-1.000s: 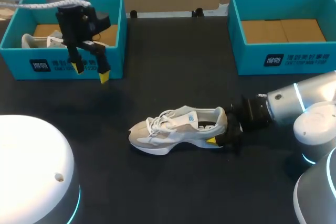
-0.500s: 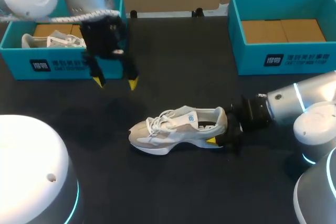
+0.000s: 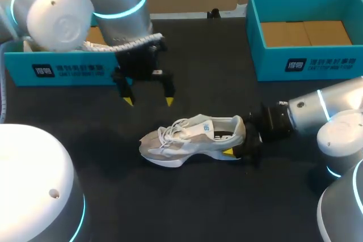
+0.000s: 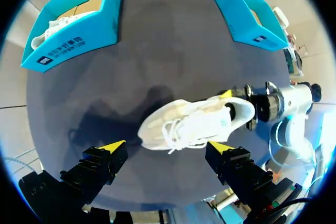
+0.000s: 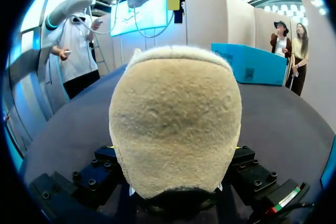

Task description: Take the shoe out of the shoebox, open the shoe tongue, remove and reinsert the insole, then place the shoe into the shoebox

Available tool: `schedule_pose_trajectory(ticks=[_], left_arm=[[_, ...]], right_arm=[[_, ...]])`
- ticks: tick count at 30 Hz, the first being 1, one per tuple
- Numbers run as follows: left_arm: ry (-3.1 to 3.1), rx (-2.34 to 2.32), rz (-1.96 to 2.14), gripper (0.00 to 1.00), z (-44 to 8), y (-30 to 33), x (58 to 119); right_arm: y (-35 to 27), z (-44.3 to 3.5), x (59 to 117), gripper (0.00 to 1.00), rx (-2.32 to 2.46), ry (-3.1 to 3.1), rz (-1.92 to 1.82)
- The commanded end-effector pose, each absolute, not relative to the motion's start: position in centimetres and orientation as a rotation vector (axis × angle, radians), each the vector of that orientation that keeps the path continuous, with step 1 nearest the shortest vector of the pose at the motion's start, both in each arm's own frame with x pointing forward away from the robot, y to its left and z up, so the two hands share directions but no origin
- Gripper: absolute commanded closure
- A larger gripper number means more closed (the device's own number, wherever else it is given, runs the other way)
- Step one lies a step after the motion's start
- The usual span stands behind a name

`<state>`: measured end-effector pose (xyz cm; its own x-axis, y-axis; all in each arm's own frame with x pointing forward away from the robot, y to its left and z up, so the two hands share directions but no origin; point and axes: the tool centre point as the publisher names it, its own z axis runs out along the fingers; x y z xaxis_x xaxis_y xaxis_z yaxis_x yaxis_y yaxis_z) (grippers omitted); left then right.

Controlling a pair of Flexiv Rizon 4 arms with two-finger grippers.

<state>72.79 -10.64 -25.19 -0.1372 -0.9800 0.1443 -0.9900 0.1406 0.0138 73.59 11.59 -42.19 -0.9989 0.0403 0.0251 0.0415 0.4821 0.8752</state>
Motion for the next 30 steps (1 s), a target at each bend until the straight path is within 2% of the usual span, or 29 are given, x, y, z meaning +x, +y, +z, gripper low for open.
schedule_pose_trajectory(ticks=[1,17,30], left_arm=[[-2.301,1.987,0.134,0.00,-26.0,-12.9,72.0],[-2.399,1.943,0.111,0.00,-28.9,-19.4,70.7],[-2.405,1.941,0.114,0.00,-29.1,-19.6,70.6]], right_arm=[[11.7,-42.4,73.8,1.00,-0.076,-2.706,-1.592],[11.7,-42.4,73.8,1.00,-0.076,-2.706,-1.592],[11.7,-42.4,73.8,1.00,-0.076,-2.706,-1.592]])
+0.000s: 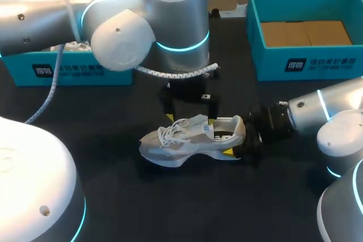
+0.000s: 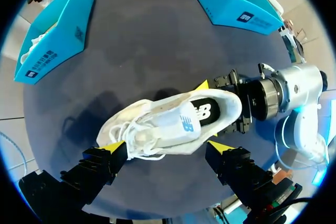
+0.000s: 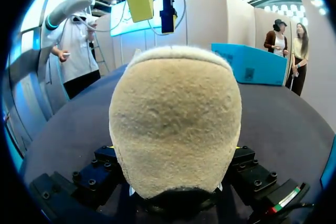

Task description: Take the shoe out of the shoebox, open the shoe tongue, remove and reinsert the insole, then place the shoe into the shoebox

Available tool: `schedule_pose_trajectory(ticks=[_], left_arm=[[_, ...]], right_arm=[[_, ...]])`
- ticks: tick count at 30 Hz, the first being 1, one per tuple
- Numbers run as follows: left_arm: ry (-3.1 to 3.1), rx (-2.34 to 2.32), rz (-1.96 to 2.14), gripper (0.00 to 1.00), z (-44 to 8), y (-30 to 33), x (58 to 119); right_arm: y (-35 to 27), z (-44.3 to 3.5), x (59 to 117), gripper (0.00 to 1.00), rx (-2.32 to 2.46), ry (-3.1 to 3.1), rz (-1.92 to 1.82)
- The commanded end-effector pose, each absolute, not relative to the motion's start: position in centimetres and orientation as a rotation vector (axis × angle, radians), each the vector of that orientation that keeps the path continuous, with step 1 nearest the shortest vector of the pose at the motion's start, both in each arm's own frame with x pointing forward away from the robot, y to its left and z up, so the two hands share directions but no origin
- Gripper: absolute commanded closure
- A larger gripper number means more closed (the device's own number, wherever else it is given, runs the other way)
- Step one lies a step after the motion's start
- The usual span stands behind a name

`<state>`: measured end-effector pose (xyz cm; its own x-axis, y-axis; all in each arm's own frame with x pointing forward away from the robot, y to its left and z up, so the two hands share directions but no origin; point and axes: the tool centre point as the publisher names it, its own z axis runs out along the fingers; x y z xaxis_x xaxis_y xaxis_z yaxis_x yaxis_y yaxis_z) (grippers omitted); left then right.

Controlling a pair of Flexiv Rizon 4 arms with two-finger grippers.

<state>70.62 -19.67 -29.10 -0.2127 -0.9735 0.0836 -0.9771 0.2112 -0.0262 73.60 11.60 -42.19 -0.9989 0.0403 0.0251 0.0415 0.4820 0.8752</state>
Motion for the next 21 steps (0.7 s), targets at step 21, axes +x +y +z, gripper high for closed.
schedule_pose_trajectory(ticks=[21], left_arm=[[-2.401,1.994,0.098,0.00,-30.9,-21.3,71.1]], right_arm=[[11.7,-42.4,73.8,1.00,-0.076,-2.706,-1.592]])
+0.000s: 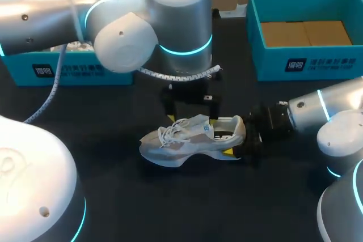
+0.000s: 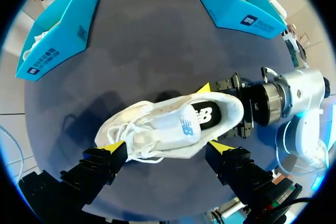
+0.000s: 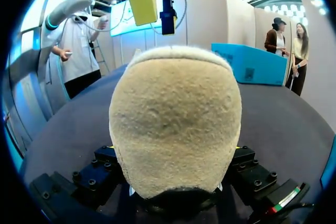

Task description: Take the shoe out of the shoebox, open the shoe tongue, remove and reinsert the insole, then place the shoe into the shoebox

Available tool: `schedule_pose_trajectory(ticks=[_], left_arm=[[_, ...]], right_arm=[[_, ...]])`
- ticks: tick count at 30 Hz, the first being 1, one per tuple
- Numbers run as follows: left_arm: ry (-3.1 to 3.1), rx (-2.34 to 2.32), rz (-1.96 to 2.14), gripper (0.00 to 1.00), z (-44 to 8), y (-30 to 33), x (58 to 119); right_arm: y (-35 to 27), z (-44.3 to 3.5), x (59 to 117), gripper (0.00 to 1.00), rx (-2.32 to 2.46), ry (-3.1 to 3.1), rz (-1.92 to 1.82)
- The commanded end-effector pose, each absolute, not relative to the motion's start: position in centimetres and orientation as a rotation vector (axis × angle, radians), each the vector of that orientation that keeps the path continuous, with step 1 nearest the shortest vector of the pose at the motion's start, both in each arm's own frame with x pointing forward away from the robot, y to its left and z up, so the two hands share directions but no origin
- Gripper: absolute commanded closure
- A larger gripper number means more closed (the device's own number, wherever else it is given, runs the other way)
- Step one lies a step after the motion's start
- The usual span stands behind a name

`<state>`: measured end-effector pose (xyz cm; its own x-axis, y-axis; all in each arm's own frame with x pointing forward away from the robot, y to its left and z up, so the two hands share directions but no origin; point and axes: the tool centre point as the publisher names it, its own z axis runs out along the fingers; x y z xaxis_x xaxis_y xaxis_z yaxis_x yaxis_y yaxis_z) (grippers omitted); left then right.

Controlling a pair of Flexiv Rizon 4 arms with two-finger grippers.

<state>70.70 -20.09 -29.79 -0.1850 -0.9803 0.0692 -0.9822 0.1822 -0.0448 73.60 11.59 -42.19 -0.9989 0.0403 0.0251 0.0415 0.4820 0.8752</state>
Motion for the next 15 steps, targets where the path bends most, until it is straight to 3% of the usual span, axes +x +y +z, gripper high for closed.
schedule_pose_trajectory(ticks=[1,15], left_arm=[[-2.416,2.008,0.086,0.00,-31.2,-21.4,71.2],[-2.424,2.030,0.050,0.00,-33.8,-22.5,72.0]], right_arm=[[11.7,-42.4,73.8,1.00,-0.076,-2.706,-1.592],[11.7,-42.4,73.8,1.00,-0.076,-2.706,-1.592]])
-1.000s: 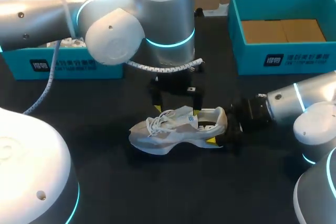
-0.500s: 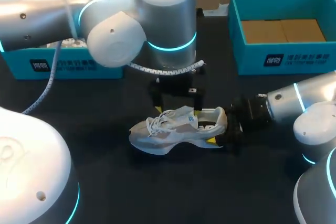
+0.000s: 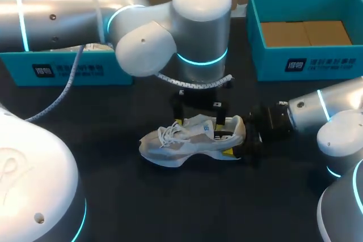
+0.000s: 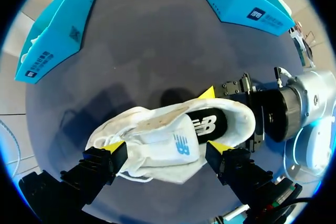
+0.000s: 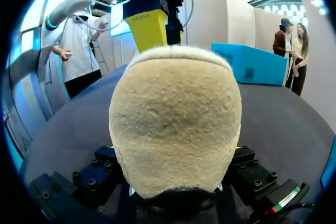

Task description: Take the shoe out of the shoebox, open the shoe tongue, remove and reinsert the insole, then place the shoe into the shoebox

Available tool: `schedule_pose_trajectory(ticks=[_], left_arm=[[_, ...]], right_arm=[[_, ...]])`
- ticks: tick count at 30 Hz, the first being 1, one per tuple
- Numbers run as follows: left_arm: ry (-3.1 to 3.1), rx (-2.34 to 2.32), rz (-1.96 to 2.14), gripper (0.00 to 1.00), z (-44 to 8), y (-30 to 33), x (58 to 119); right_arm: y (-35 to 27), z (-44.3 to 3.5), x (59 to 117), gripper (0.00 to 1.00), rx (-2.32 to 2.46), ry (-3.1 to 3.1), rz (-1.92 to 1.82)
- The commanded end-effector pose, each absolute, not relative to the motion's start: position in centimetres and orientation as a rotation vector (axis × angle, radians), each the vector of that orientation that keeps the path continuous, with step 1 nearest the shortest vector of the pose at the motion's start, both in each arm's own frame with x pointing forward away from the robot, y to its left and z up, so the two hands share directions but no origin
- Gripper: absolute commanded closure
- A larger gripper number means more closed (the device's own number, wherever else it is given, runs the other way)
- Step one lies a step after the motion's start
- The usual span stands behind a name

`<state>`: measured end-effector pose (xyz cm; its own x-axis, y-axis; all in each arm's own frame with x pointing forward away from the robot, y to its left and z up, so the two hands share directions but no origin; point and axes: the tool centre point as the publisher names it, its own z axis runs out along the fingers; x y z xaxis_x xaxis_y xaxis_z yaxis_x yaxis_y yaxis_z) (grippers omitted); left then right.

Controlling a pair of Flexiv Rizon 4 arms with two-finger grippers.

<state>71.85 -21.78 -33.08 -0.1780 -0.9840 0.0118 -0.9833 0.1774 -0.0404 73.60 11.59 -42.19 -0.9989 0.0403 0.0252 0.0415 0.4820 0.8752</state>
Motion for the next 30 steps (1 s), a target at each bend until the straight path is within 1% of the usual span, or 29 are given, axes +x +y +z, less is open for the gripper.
schedule_pose_trajectory(ticks=[1,19,30], left_arm=[[2.385,-2.009,-0.044,0.00,-33.9,-22.6,72.1],[2.333,-1.982,0.051,0.00,-36.2,-24.1,71.9],[2.192,-1.957,0.122,0.00,-35.9,-22.7,71.9]], right_arm=[[11.7,-42.4,73.8,1.00,-0.076,-2.706,-1.592],[11.7,-42.4,73.8,1.00,-0.076,-2.706,-1.592],[11.7,-42.4,73.8,1.00,-0.076,-2.706,-1.592]])
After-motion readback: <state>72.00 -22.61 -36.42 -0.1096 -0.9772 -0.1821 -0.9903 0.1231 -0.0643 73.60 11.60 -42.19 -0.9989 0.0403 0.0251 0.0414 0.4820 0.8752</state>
